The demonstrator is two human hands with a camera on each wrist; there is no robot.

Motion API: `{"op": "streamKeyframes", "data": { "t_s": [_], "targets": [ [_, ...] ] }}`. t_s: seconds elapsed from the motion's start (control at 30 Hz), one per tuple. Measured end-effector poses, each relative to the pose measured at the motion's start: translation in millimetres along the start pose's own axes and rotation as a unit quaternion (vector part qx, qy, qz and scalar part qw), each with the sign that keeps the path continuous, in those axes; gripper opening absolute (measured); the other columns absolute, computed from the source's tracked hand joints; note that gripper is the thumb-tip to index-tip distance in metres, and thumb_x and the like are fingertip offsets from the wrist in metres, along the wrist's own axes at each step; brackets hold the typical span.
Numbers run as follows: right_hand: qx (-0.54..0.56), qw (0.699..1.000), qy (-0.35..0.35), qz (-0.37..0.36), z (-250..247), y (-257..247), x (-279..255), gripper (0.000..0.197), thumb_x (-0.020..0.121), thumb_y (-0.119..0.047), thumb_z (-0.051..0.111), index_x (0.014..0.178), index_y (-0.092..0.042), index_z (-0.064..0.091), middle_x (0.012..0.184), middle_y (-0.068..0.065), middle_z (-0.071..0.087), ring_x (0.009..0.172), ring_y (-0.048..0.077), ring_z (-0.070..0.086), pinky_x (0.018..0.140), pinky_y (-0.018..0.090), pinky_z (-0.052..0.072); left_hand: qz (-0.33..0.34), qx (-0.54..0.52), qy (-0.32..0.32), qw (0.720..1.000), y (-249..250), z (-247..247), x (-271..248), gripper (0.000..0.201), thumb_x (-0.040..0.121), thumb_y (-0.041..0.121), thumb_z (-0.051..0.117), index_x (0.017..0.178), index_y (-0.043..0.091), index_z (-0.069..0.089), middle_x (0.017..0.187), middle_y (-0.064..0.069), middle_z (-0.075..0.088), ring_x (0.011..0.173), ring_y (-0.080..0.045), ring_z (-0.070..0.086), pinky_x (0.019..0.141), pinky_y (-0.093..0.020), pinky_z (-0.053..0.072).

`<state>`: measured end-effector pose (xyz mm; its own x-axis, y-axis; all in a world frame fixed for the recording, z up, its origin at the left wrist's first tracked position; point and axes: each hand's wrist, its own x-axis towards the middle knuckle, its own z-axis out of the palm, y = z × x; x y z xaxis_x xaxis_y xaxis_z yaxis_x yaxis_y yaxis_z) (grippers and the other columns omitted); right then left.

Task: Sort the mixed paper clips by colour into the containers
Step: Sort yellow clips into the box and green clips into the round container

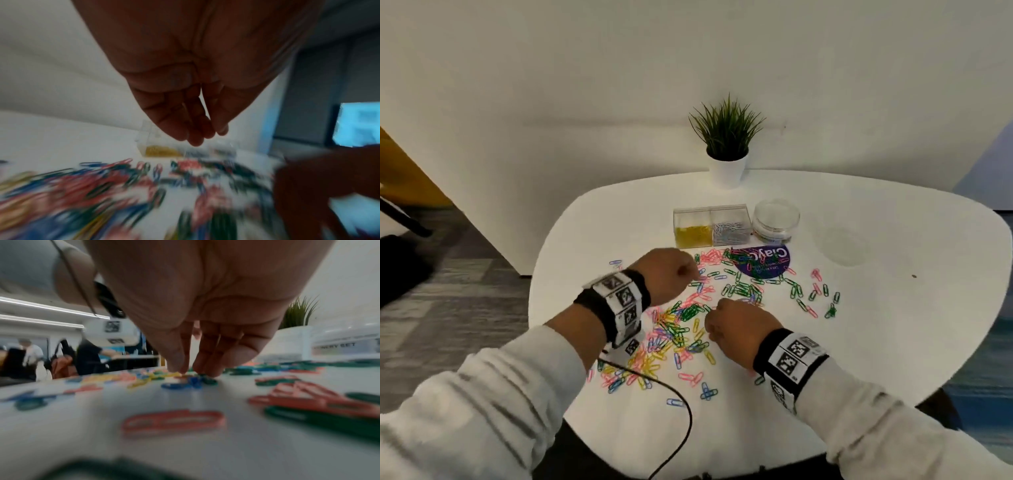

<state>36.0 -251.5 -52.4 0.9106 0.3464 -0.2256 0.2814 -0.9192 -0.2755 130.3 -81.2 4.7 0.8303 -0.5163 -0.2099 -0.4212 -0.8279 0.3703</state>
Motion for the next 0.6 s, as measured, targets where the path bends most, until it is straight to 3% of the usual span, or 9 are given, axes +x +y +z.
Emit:
{"op": "streamKeyframes", "data": {
  "t_s": [0.1,0.17,0.23,0.4,0.6],
  "targets": [
    [-0.013,1.0,0.015,0.013,2,-2,3,0.013,0.097,-0.026,0.051,0.105,-0.018,0.057,0.108,0.008,0.056,0.095,0.032,0.059,0.076,0.038,0.05,0.009,0.085,-0.064,0.994,-3,29,-41,0.021,0.094,0.024,0.049,0.091,0.028,0.069,0.098,0.007,0.064,0.091,-0.018,0.062,0.081,-0.034,0.053],
    [0.0,1.0,0.021,0.022,3,-1,3,0.013,0.094,-0.017,0.052,0.107,-0.018,0.054,0.11,0.008,0.056,0.095,0.031,0.059,0.076,0.036,0.049,0.001,0.08,-0.04,0.996,0,45,-56,0.022,0.095,0.027,0.05,0.101,0.028,0.071,0.104,0.002,0.061,0.094,-0.021,0.061,0.082,-0.035,0.052],
    [0.004,0.999,0.014,0.031,2,-1,2,0.026,0.091,-0.011,0.053,0.116,-0.018,0.055,0.114,0.008,0.056,0.099,0.031,0.059,0.079,0.036,0.049,-0.004,0.06,0.002,0.998,7,57,-59,0.023,0.097,0.029,0.05,0.106,0.026,0.071,0.107,-0.002,0.06,0.096,-0.023,0.06,0.082,-0.034,0.05],
    [0.008,0.999,0.008,0.041,-2,0,-2,0.039,0.089,-0.012,0.057,0.127,-0.02,0.054,0.123,0.008,0.055,0.109,0.031,0.058,0.087,0.038,0.049,-0.033,0.088,0.042,0.995,17,80,-44,0.029,0.096,0.043,0.05,0.11,0.024,0.067,0.106,-0.003,0.055,0.097,-0.025,0.058,0.081,-0.035,0.049],
    [0.014,0.998,0.055,0.041,1,6,-8,0.017,0.092,-0.024,0.047,0.103,-0.015,0.057,0.108,0.006,0.05,0.099,0.027,0.053,0.078,0.036,0.045,-0.039,0.078,0.042,0.995,16,91,-43,0.019,0.094,0.029,0.051,0.092,0.022,0.069,0.097,-0.003,0.058,0.084,-0.025,0.059,0.07,-0.033,0.05]
  ]
}}
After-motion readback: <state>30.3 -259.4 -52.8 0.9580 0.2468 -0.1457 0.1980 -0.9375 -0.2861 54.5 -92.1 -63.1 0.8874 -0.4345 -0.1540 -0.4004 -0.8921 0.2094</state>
